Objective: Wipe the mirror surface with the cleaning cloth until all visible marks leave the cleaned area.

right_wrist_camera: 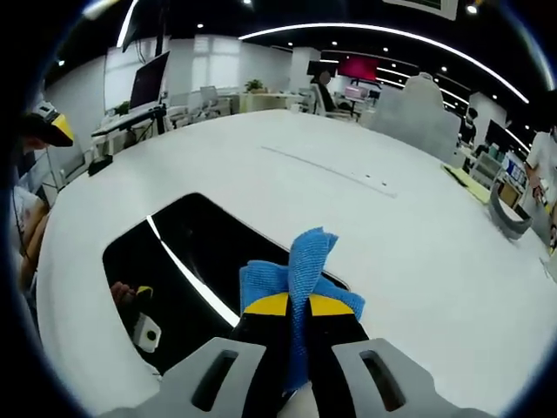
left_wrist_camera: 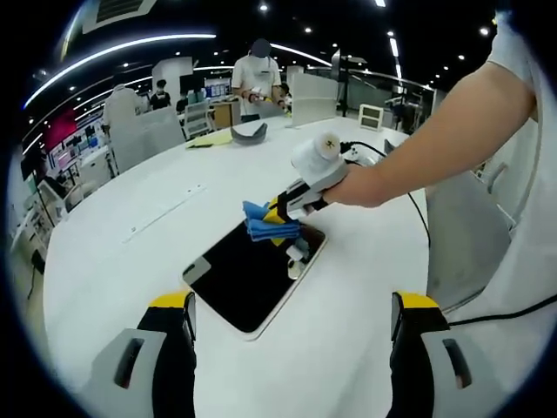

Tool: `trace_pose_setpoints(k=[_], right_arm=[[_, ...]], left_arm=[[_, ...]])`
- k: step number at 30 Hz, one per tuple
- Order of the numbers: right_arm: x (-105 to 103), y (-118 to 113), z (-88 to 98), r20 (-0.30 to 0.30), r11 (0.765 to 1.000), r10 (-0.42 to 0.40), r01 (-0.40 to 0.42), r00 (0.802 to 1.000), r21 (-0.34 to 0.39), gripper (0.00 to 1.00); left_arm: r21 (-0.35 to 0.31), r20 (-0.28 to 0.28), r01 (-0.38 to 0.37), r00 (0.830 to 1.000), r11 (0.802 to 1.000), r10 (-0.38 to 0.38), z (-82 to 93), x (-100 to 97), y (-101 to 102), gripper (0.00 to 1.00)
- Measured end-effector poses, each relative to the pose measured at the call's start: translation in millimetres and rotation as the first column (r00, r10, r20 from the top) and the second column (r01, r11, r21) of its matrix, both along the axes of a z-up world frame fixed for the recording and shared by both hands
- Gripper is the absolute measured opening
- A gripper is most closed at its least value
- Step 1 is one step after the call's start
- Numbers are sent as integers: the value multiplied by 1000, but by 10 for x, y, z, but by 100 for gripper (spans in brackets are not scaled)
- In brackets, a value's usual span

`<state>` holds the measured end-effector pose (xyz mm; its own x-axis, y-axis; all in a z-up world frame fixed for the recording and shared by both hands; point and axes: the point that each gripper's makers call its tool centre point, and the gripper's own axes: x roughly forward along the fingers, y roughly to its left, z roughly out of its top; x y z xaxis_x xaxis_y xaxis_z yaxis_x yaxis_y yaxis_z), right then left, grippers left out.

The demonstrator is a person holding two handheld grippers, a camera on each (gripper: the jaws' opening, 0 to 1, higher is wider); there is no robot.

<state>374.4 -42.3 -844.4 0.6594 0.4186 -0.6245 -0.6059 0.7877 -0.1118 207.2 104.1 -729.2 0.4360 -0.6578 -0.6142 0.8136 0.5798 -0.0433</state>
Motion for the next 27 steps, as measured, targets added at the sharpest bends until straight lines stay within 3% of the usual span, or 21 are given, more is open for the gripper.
trace_pose_setpoints(k=[27], right_arm=[[48, 38, 1, -7, 1000, 2, -2, 1000, 3, 2]], left_arm=[[0, 0, -6, 1000, 1000, 6, -3, 30, 20, 94]])
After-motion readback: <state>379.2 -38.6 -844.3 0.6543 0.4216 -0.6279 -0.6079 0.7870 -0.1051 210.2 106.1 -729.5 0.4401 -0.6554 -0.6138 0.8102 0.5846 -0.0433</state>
